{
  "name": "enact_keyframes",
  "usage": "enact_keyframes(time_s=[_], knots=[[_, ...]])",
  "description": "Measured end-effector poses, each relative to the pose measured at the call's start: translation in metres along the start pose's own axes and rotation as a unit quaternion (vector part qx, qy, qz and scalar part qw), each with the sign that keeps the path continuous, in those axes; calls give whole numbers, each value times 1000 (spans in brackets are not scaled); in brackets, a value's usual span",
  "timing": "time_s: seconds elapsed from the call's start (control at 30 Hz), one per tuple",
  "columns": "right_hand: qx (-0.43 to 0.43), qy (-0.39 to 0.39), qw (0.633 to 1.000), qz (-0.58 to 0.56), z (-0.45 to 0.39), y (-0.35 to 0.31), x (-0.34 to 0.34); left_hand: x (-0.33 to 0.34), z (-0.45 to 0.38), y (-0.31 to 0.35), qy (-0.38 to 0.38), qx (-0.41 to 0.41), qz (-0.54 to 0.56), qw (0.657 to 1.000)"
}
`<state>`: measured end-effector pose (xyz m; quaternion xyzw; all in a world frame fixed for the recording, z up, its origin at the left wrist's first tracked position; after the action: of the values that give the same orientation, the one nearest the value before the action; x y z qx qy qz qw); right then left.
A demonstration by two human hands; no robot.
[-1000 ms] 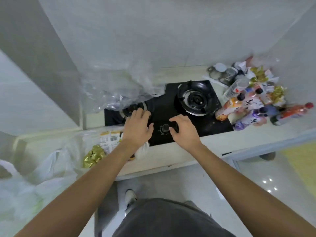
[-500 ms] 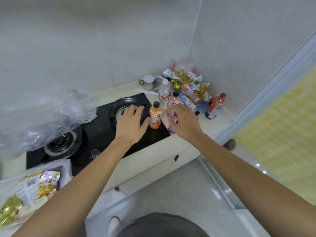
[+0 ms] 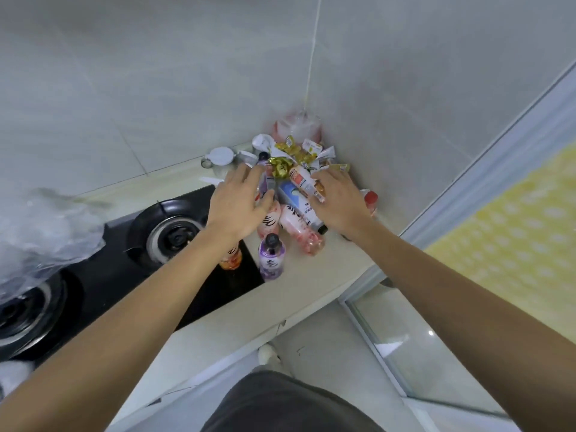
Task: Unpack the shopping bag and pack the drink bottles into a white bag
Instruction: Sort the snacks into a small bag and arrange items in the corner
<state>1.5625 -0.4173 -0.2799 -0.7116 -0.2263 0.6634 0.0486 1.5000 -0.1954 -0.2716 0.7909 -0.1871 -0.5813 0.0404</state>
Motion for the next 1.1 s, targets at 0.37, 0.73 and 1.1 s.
enact_keyframes(time_s=[0.37,0.73,1.1], knots=[[32,-68,997,15,-140,50,25,68,-139,-27,-95,-32,42,994],[28,-150,988,-15,-248,104,83,148,-229,-56,-172,-139,27,975],[-49,-98,994,-12,-296,124,128,212,-260,-83,-161,-158,-41,973]])
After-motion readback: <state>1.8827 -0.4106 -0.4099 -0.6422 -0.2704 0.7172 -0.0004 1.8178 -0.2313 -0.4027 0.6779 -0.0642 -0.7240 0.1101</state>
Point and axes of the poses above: each hand's wrist, its own z-axis away from the middle knuckle, its own x-axis out of the palm, y = z × x, the point moved 1 cm from there along -z, towards the middle knuckle, and after that the axes turned 9 degrees about x, right-handed, at the moved point
